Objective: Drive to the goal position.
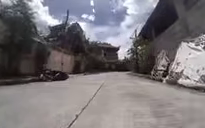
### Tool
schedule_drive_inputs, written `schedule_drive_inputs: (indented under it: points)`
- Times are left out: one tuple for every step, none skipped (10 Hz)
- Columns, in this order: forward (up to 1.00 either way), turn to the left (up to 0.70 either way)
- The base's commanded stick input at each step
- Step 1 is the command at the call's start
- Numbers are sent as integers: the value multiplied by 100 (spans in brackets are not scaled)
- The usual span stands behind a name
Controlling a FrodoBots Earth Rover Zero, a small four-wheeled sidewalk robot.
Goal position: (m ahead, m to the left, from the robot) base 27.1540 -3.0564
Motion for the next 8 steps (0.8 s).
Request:
schedule_drive_inputs:
  points:
    - [70, -35]
    - [70, -35]
    - [70, -34]
    - [70, -24]
    - [70, -15]
    - [70, -5]
    - [70, 0]
    - [70, 0]
